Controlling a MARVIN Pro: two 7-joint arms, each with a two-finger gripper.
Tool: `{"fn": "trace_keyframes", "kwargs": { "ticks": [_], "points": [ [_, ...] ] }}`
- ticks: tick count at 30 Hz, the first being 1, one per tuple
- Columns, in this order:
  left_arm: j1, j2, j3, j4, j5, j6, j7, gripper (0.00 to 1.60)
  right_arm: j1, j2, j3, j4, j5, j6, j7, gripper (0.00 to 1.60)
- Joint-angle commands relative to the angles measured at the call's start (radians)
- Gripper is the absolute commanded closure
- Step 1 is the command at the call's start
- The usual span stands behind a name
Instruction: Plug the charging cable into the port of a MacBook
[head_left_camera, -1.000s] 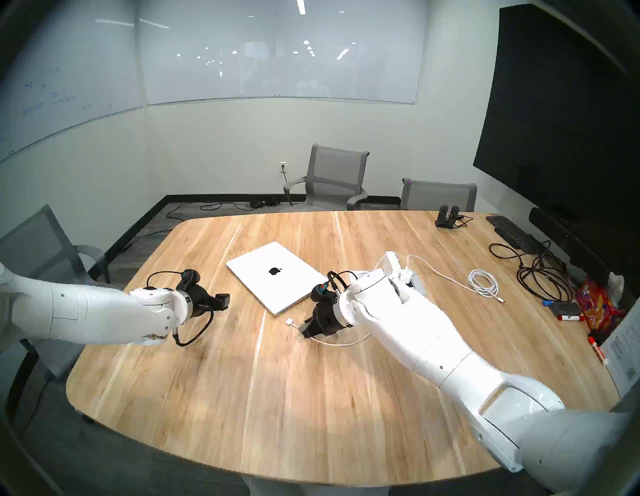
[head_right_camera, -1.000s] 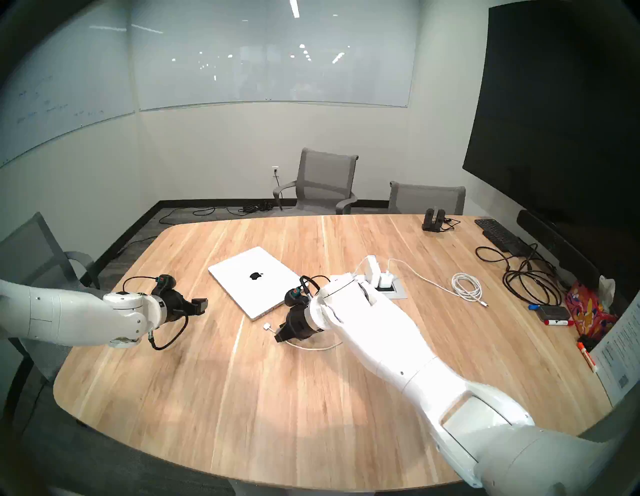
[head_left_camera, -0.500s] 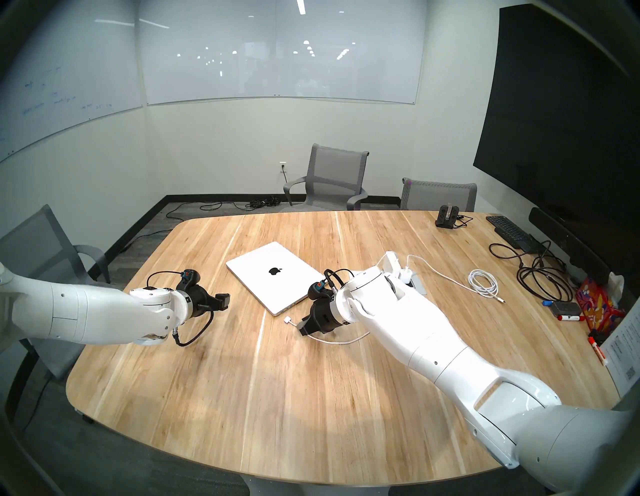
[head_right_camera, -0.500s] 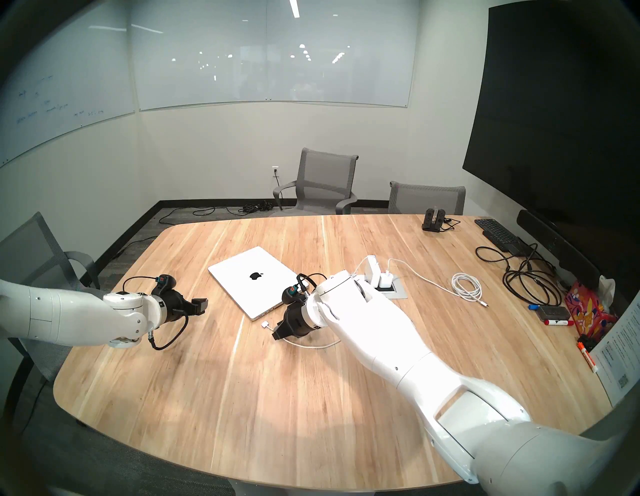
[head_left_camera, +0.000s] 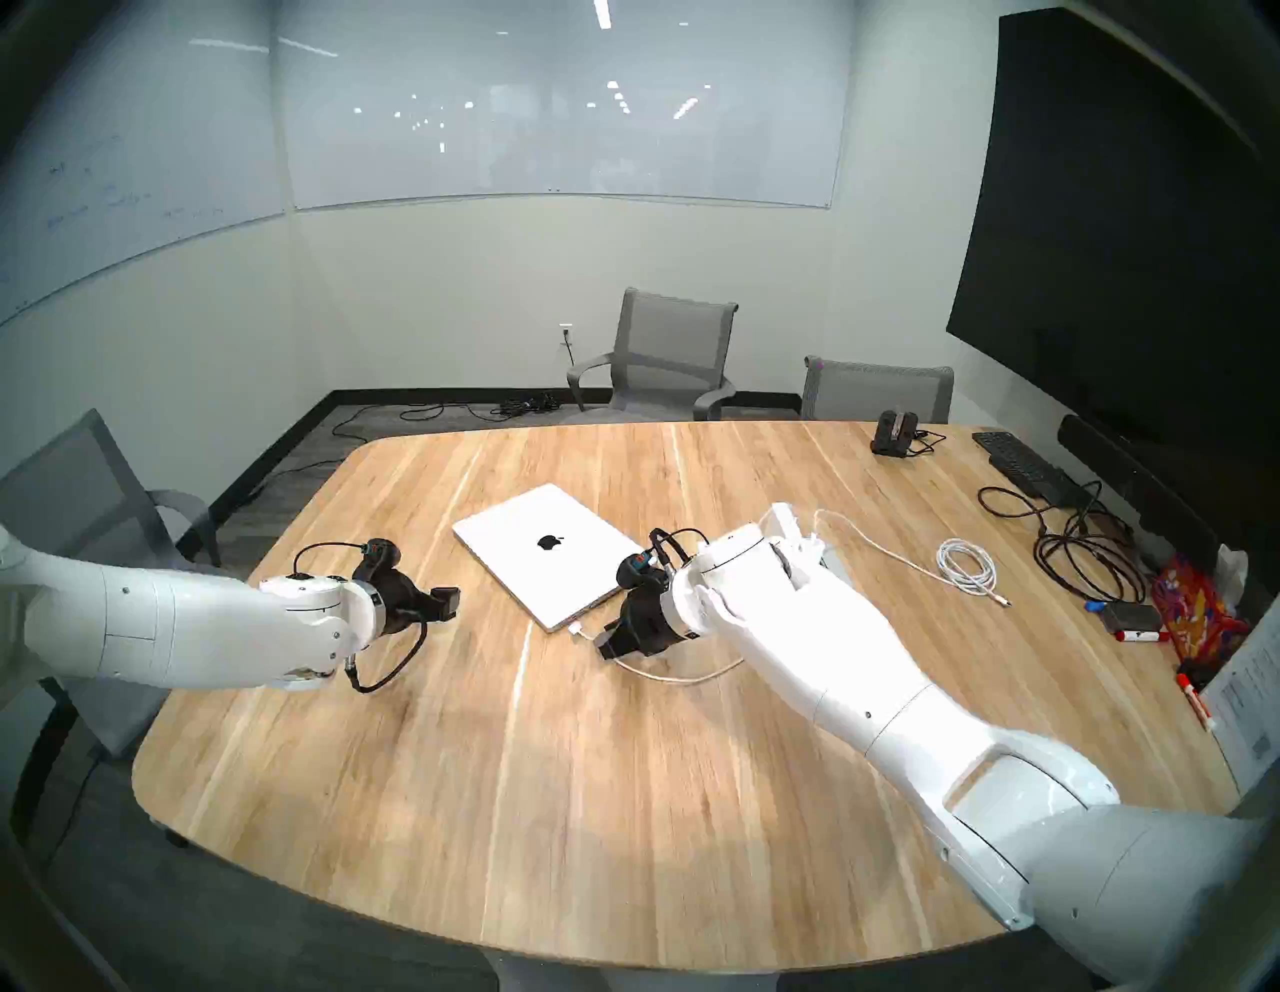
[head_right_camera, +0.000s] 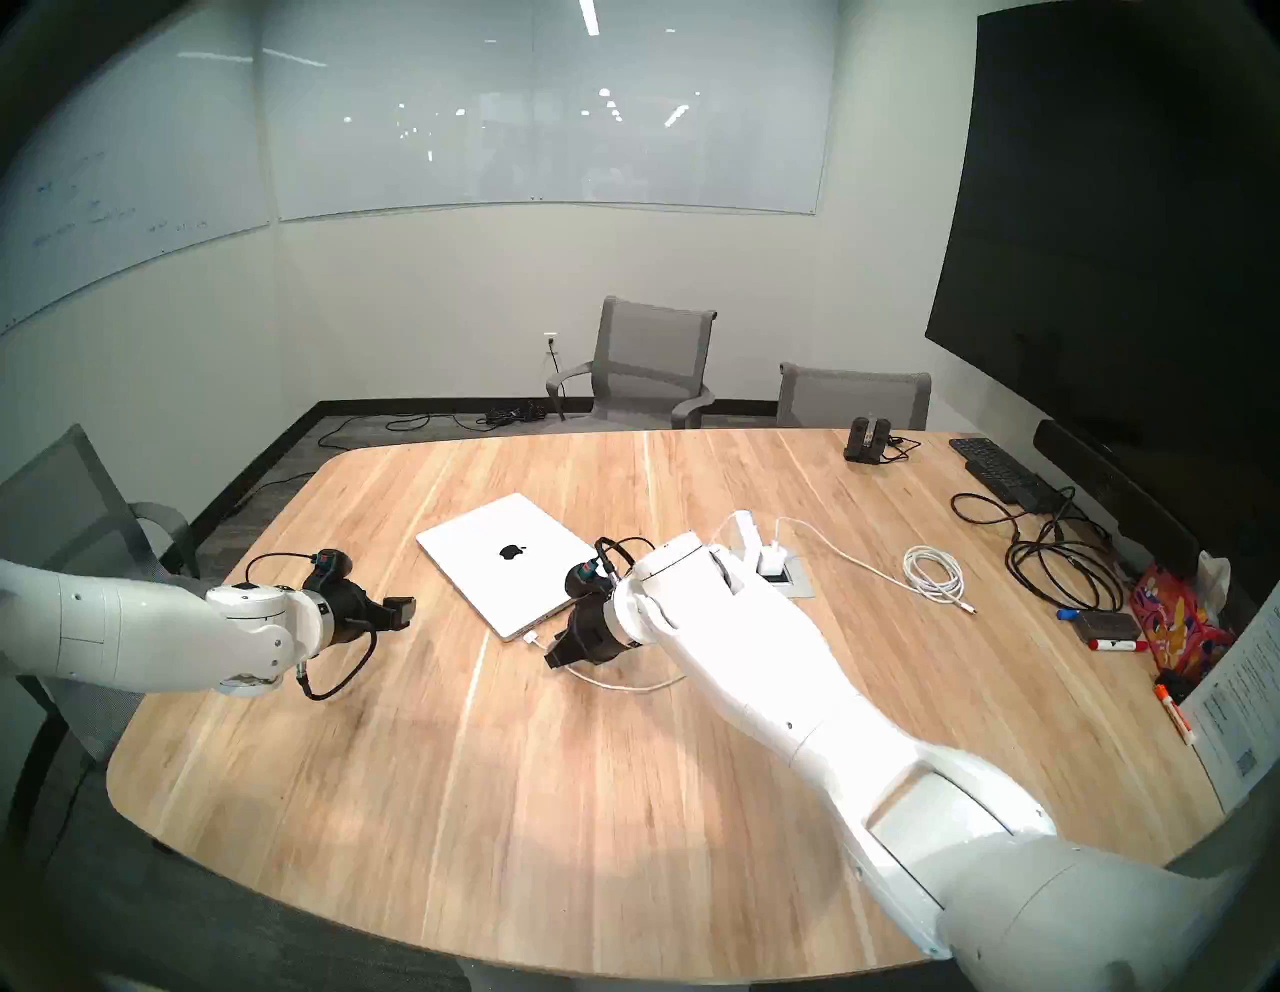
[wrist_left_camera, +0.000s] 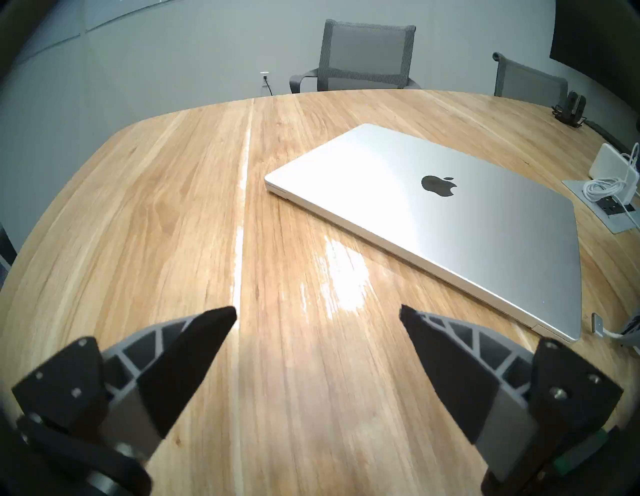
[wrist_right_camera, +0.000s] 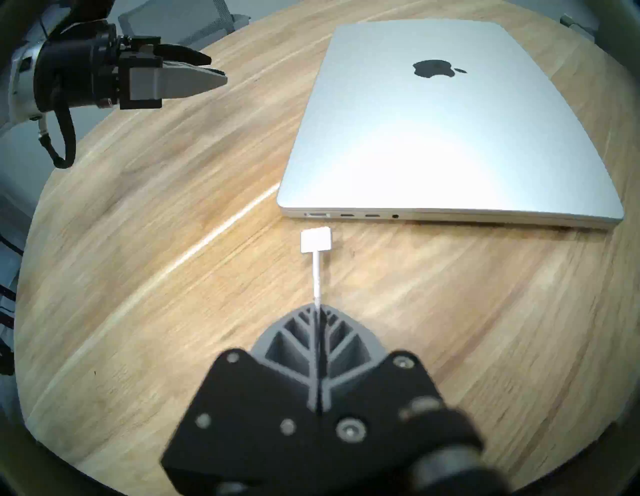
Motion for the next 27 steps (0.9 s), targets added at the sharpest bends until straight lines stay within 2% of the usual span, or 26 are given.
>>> {"fn": "trace_keyframes", "kwargs": {
  "ticks": [1, 12, 27],
  "points": [
    [-0.015, -0.002, -0.011, 0.000, 0.001, -0.003, 0.000, 0.00, 0.027, -0.015, 0.006, -0.007, 0.002, -0.003, 0.002, 1.60],
    [-0.015, -0.002, -0.011, 0.000, 0.001, -0.003, 0.000, 0.00, 0.049, -0.027, 0.001, 0.019, 0.000, 0.019, 0.017, 1.60],
    [-0.015, -0.002, -0.011, 0.000, 0.001, -0.003, 0.000, 0.00, 0.071, -0.004, 0.005, -0.042, -0.011, 0.115, 0.028, 1.60]
  ]
}}
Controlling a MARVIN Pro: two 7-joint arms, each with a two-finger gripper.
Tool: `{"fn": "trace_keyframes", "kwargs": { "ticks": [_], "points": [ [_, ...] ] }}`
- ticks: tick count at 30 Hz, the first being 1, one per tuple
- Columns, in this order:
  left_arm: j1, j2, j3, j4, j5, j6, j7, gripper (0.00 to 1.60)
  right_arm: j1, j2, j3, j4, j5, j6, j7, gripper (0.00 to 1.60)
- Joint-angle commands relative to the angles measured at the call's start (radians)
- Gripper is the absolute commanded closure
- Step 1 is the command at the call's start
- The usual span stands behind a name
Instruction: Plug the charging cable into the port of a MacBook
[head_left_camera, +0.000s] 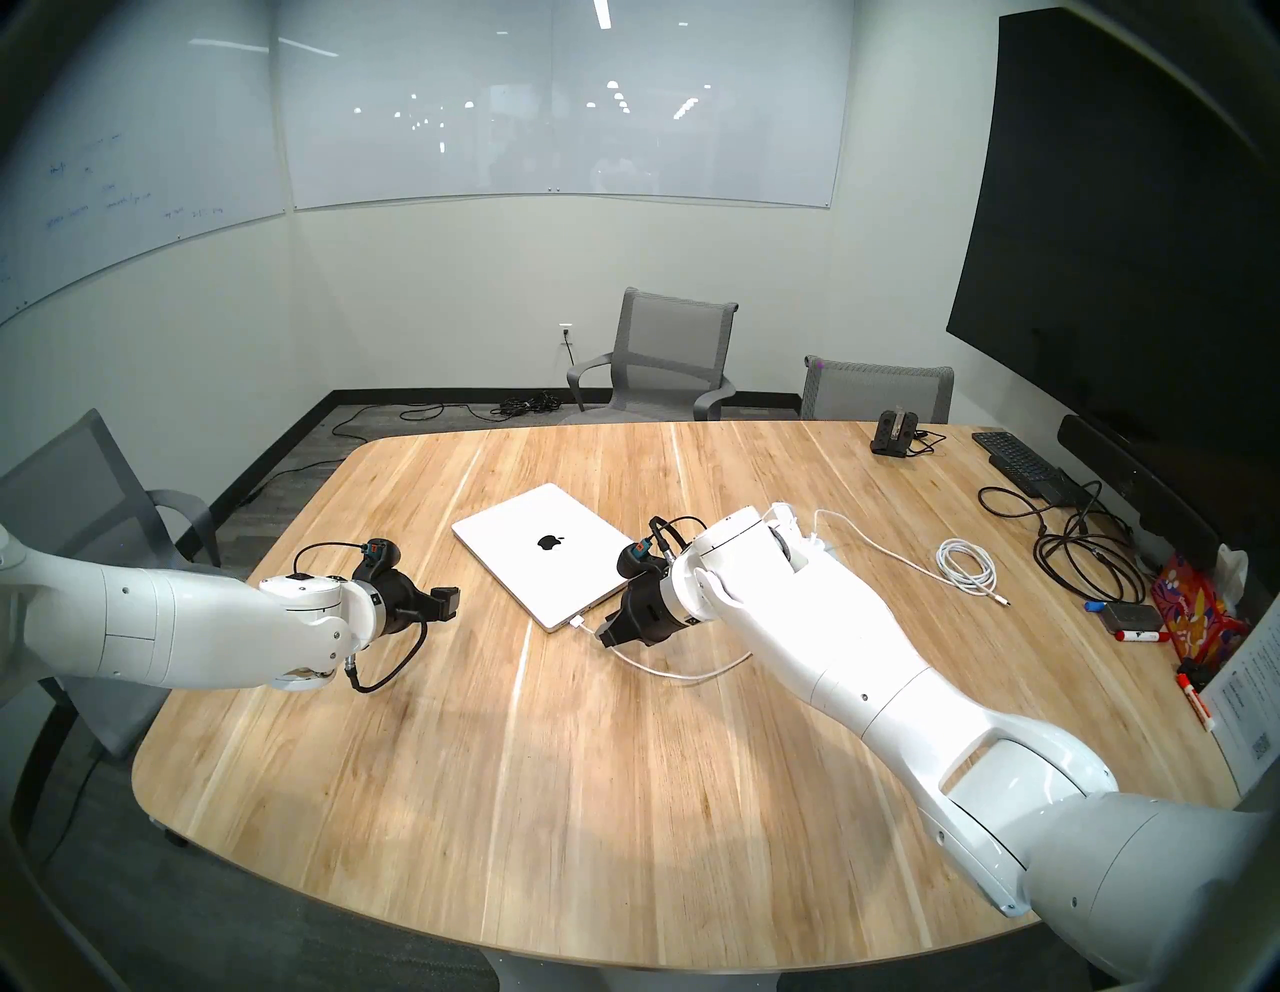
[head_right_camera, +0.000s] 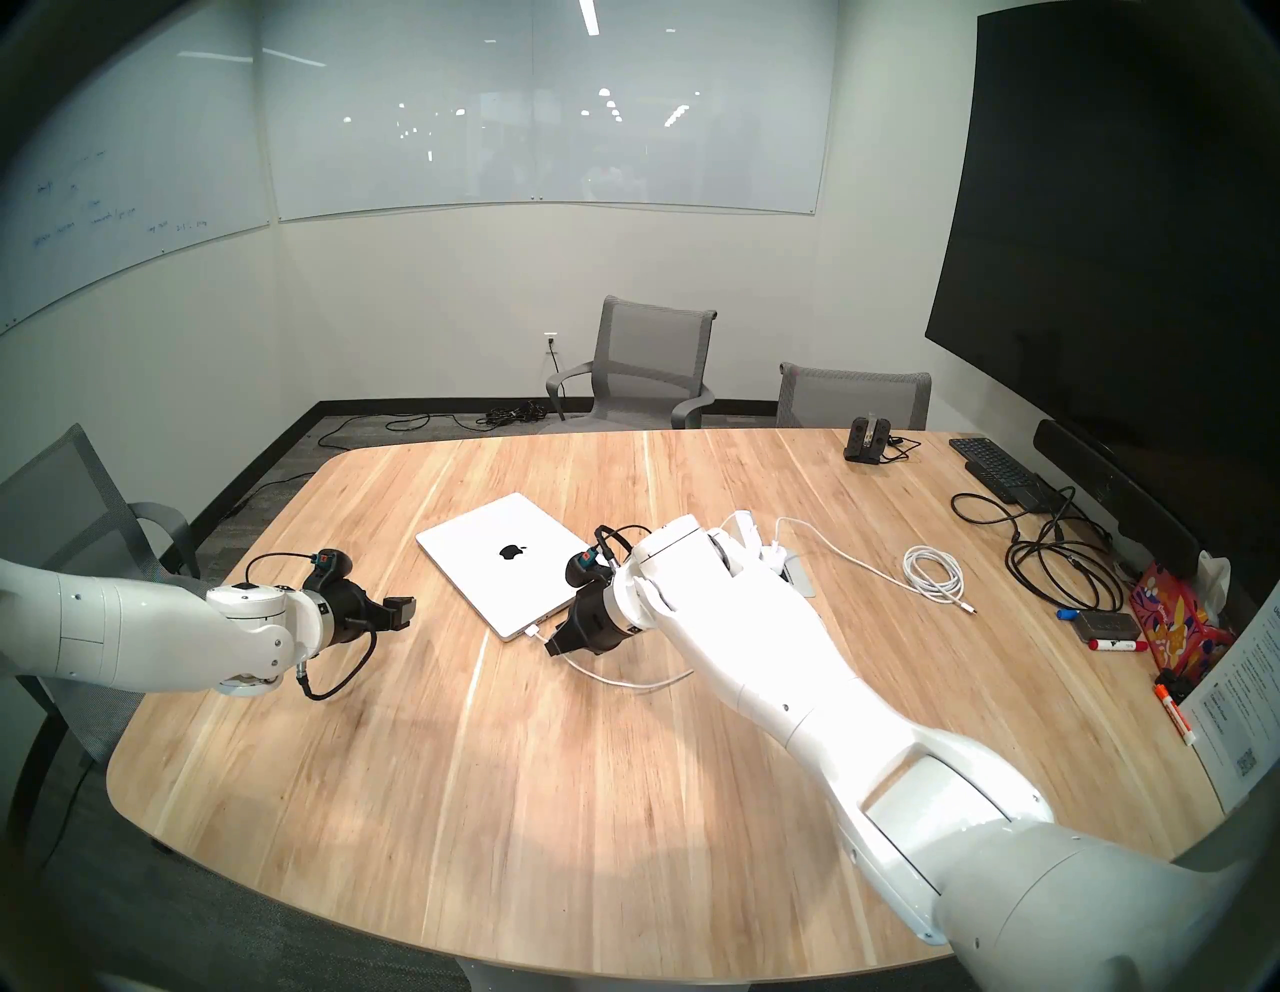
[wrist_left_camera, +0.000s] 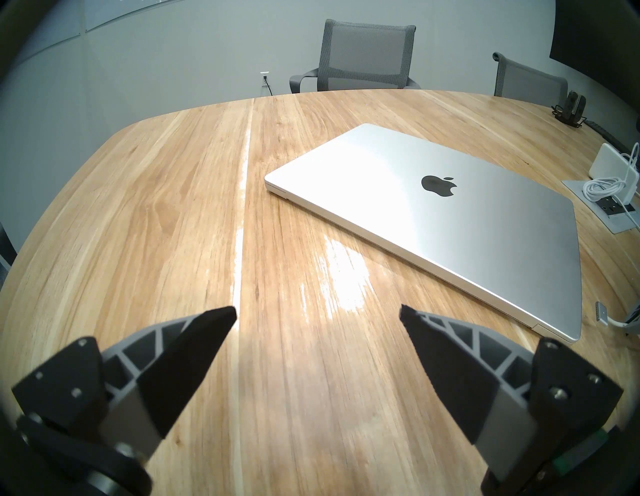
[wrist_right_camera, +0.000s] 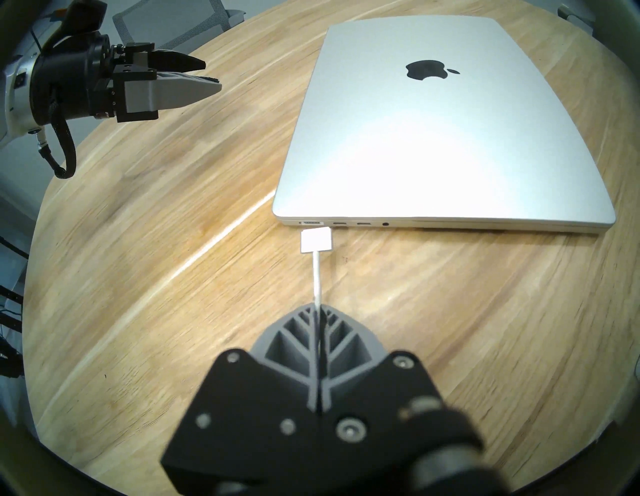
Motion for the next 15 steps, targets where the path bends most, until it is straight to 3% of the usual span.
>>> {"fn": "trace_keyframes", "kwargs": {
  "ticks": [1, 15],
  "points": [
    [-0.015, -0.002, -0.011, 0.000, 0.001, -0.003, 0.000, 0.00, 0.030, 0.007, 0.003, -0.053, -0.003, 0.037, 0.004, 1.60],
    [-0.015, -0.002, -0.012, 0.000, 0.001, -0.003, 0.001, 0.00, -0.002, 0.000, -0.005, -0.074, -0.003, 0.049, 0.006, 1.60]
  ]
}}
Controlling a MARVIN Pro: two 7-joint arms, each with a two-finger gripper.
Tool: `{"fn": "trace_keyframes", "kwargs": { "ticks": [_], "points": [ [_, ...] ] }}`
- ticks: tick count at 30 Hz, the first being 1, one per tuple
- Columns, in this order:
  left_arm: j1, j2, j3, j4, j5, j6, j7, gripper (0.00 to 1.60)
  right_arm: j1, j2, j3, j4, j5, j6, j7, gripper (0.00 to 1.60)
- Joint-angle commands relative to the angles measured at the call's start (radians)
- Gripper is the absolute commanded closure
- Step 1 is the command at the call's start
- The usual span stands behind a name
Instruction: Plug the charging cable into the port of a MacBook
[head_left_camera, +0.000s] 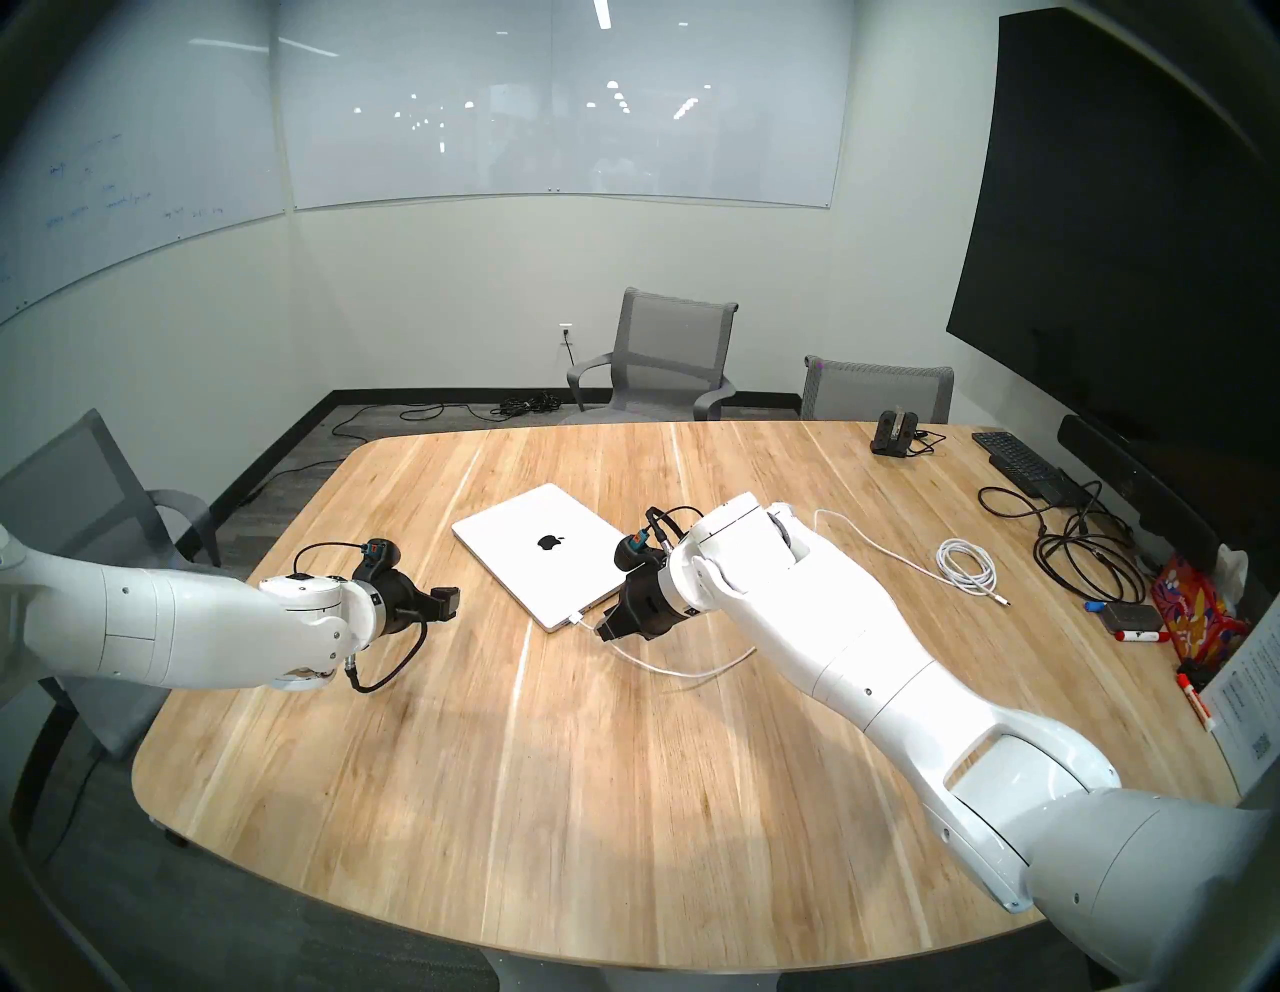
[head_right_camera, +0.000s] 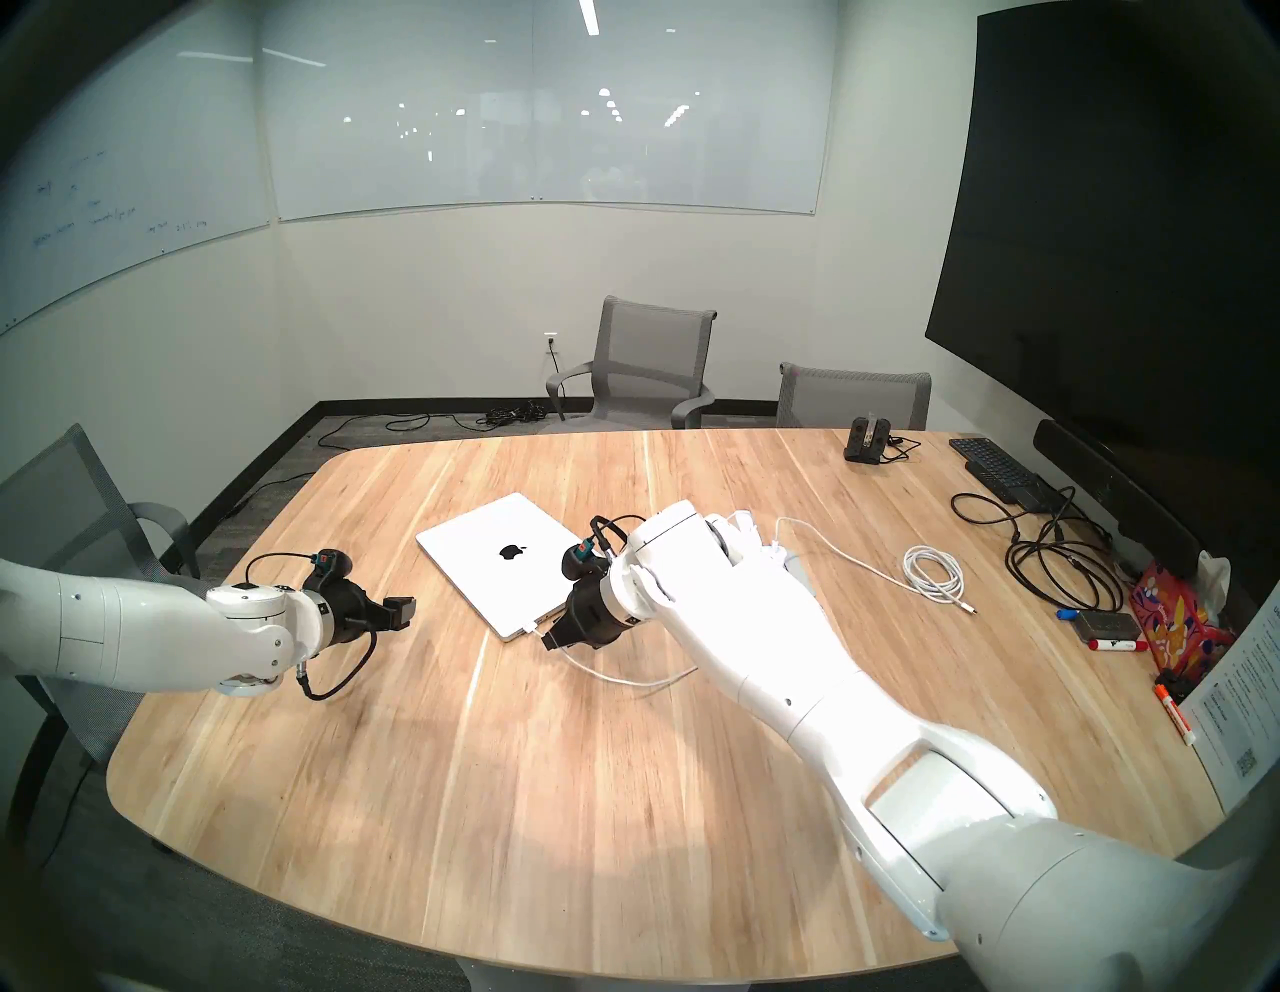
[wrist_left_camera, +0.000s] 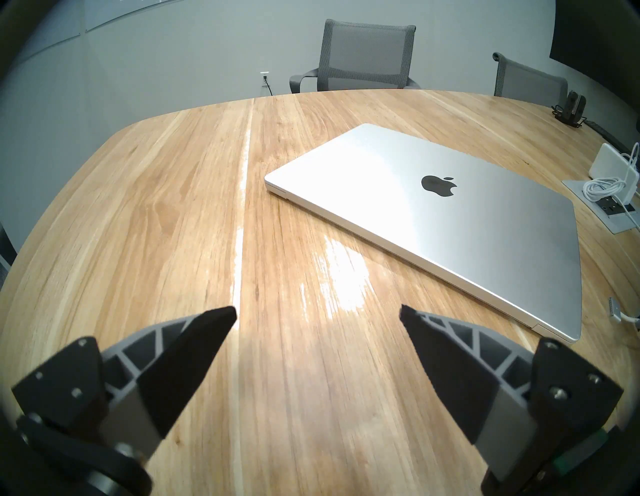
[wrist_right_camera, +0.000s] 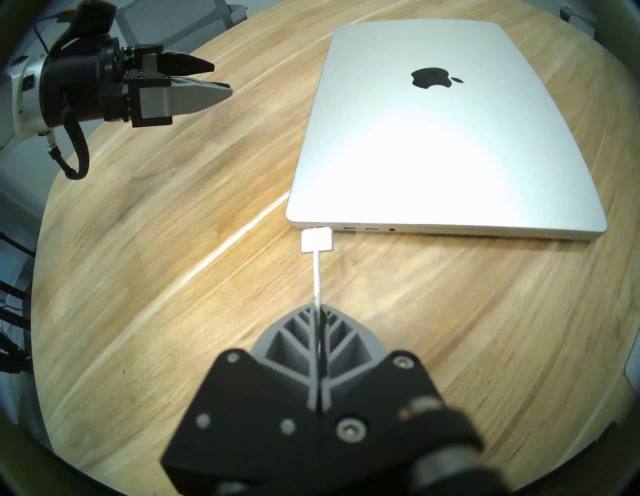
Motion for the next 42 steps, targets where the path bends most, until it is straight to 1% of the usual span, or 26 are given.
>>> {"fn": "trace_keyframes", "kwargs": {
  "ticks": [1, 14, 16, 25, 36, 42],
  "points": [
    [-0.015, -0.002, -0.012, 0.000, 0.001, -0.003, 0.001, 0.00, -0.007, -0.007, -0.006, -0.029, 0.004, -0.002, 0.001, 1.60],
    [-0.015, -0.002, -0.012, 0.000, 0.001, -0.003, 0.001, 0.00, -0.030, -0.011, -0.006, -0.041, 0.005, -0.002, -0.007, 1.60],
    [-0.015, -0.002, -0.012, 0.000, 0.001, -0.003, 0.001, 0.00, -0.034, -0.015, -0.003, -0.044, 0.009, -0.002, -0.026, 1.60],
    [-0.015, -0.002, -0.012, 0.000, 0.001, -0.003, 0.001, 0.00, -0.035, -0.013, 0.001, -0.049, 0.022, -0.002, -0.035, 1.60],
    [-0.015, -0.002, -0.012, 0.000, 0.001, -0.003, 0.001, 0.00, -0.015, -0.031, -0.005, -0.008, 0.036, -0.002, -0.033, 1.60],
    [-0.015, -0.002, -0.012, 0.000, 0.001, -0.003, 0.000, 0.00, 0.007, -0.045, -0.005, 0.039, 0.037, -0.002, -0.022, 1.60]
  ]
}}
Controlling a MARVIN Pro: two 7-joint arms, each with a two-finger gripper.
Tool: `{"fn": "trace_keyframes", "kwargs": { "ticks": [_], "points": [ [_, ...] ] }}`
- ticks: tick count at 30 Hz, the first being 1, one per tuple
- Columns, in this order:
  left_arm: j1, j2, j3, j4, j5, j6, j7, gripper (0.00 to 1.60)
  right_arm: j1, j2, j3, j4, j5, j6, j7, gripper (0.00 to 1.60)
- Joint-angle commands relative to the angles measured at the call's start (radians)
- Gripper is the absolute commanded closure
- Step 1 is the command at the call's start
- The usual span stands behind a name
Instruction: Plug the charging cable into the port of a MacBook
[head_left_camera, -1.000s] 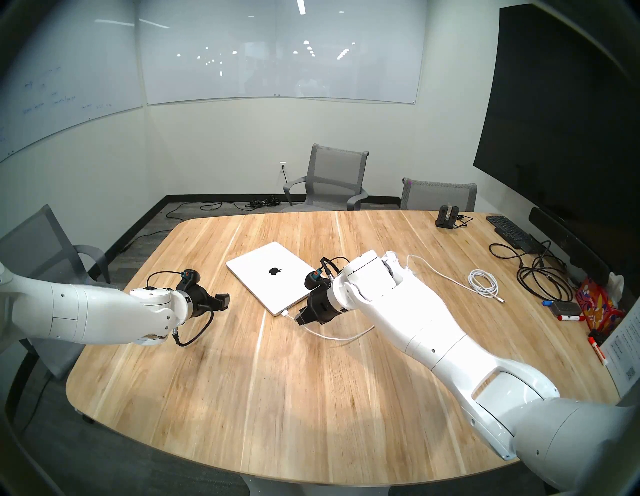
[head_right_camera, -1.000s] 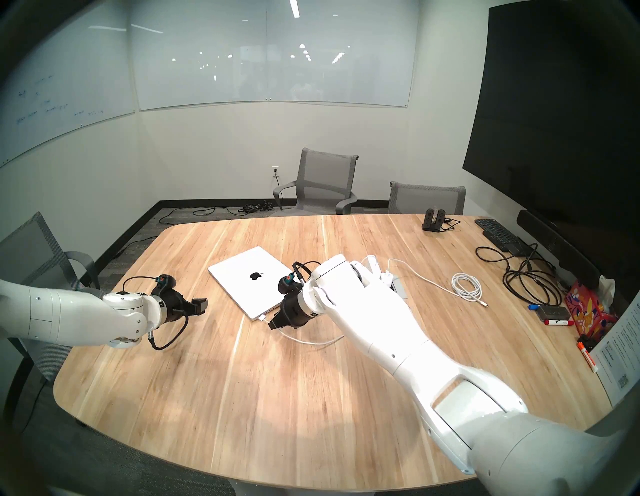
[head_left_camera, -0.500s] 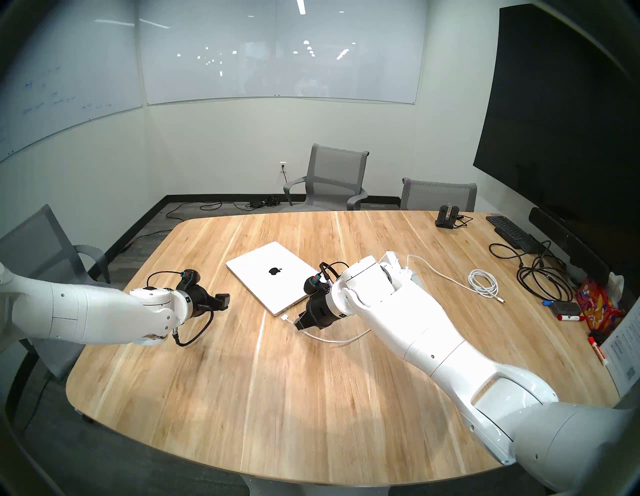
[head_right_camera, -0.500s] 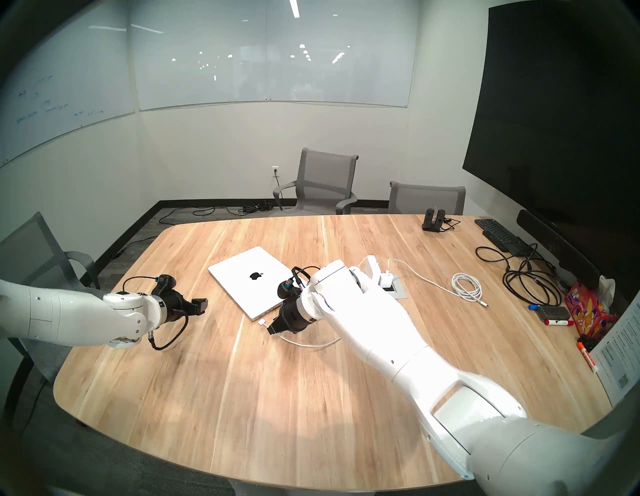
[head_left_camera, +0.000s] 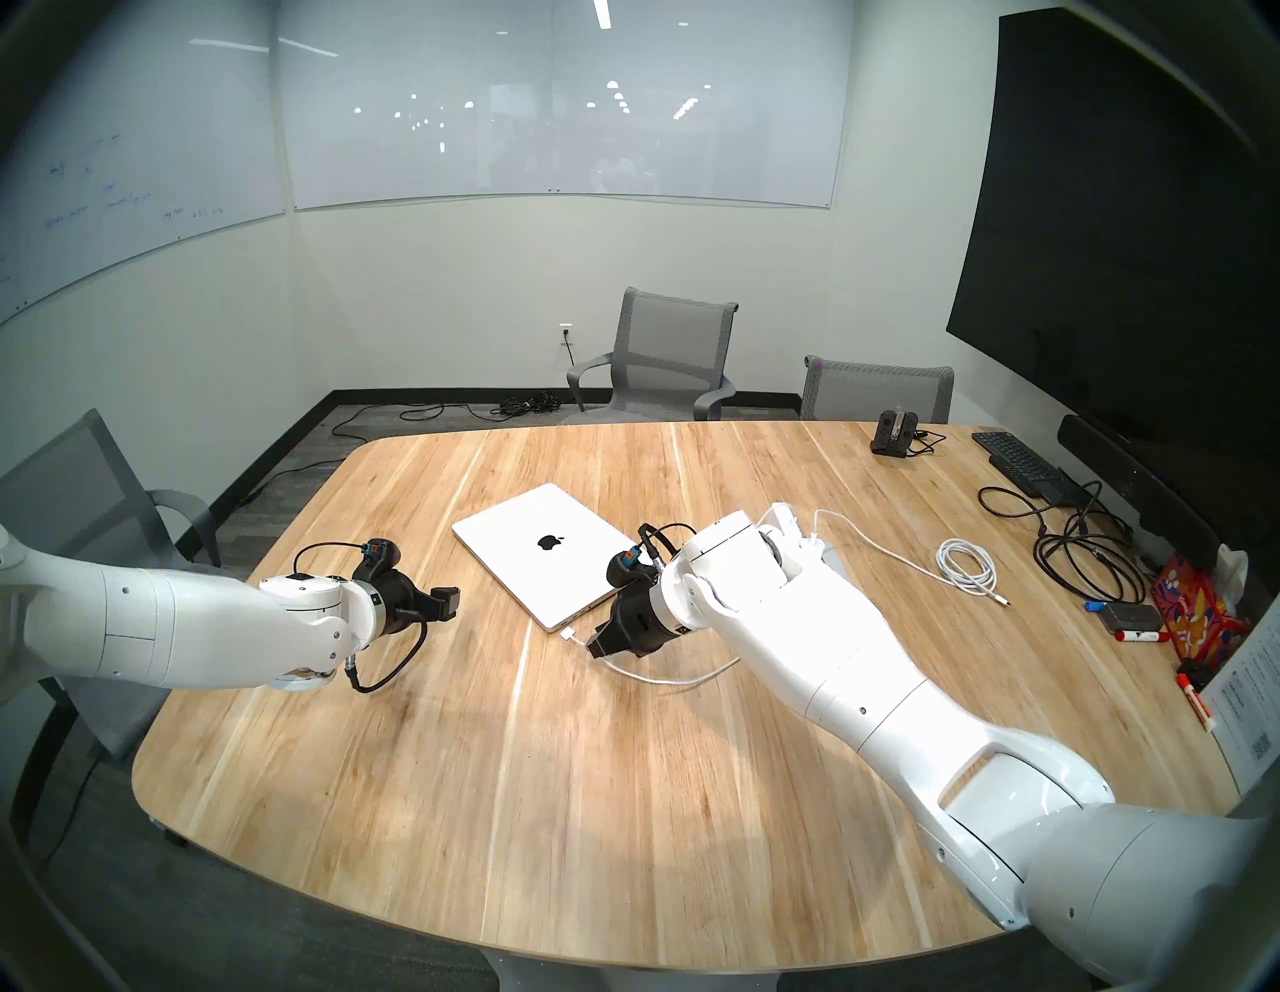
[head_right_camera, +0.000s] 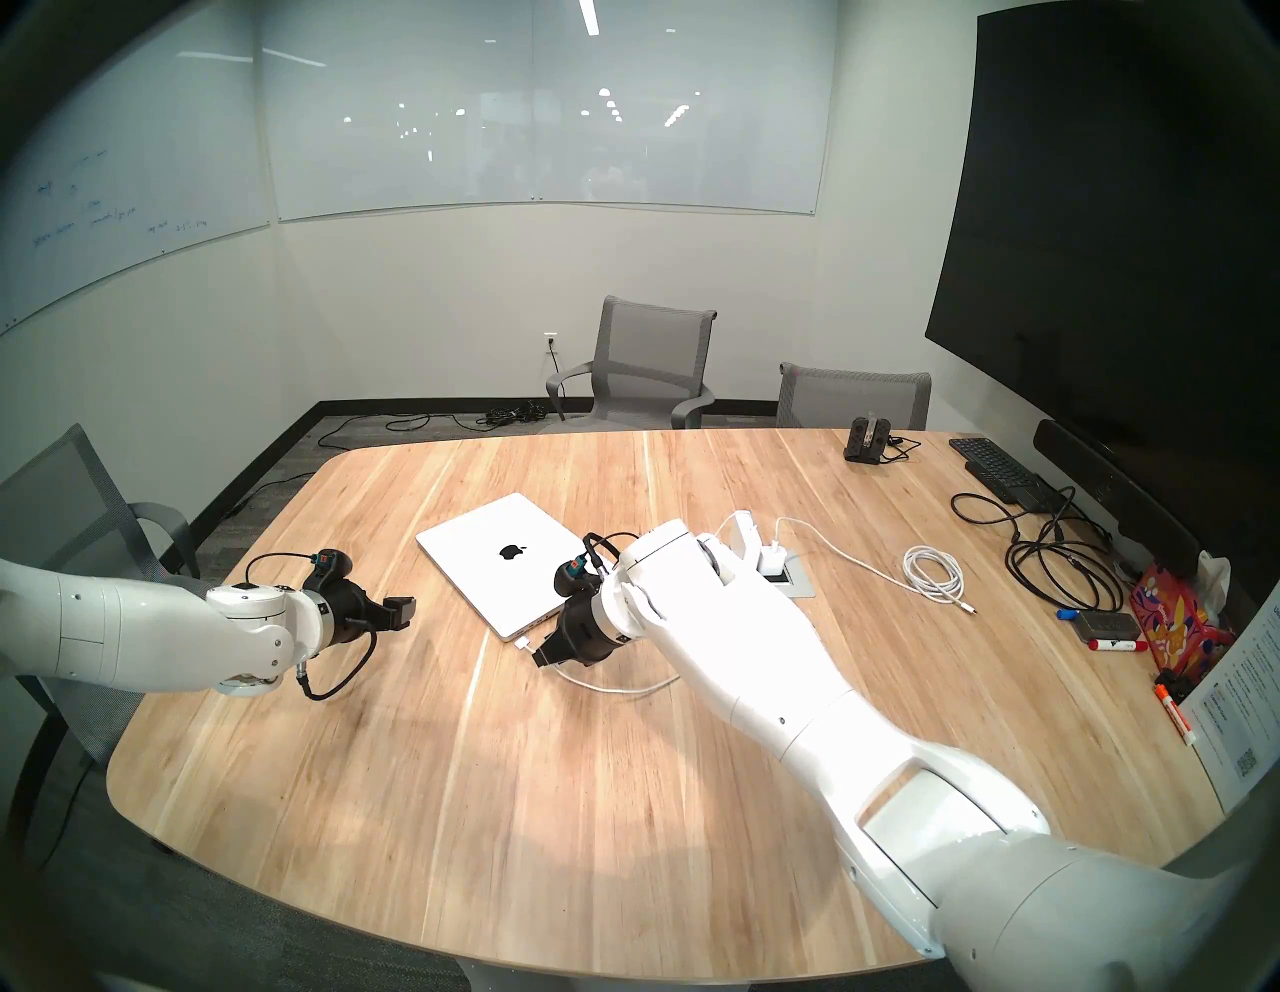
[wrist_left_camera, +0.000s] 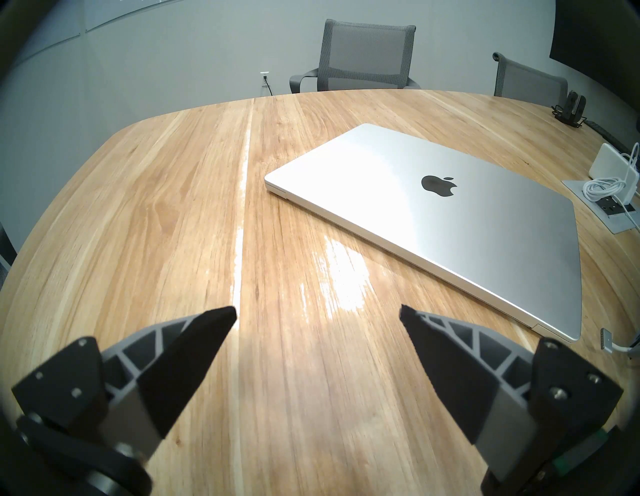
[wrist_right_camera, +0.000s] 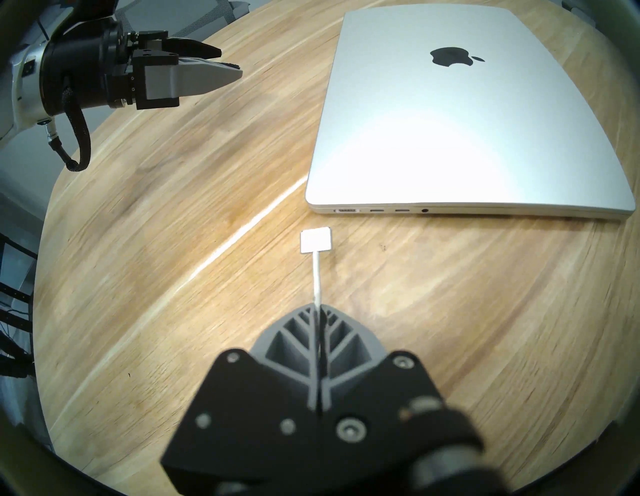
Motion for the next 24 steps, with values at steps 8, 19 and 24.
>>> {"fn": "trace_keyframes", "kwargs": {
  "ticks": [8, 19, 24],
  "points": [
    [-0.015, -0.002, -0.011, 0.000, 0.001, -0.003, 0.000, 0.00, 0.073, -0.049, -0.002, 0.102, 0.002, -0.002, 0.025, 1.60],
    [-0.015, -0.002, -0.011, 0.000, 0.001, -0.003, 0.000, 0.00, 0.123, -0.082, -0.008, 0.200, -0.005, -0.040, 0.043, 1.60],
    [-0.015, -0.002, -0.011, 0.000, 0.001, -0.003, 0.000, 0.00, 0.136, -0.088, -0.013, 0.228, -0.007, -0.055, 0.051, 1.60]
  ]
}}
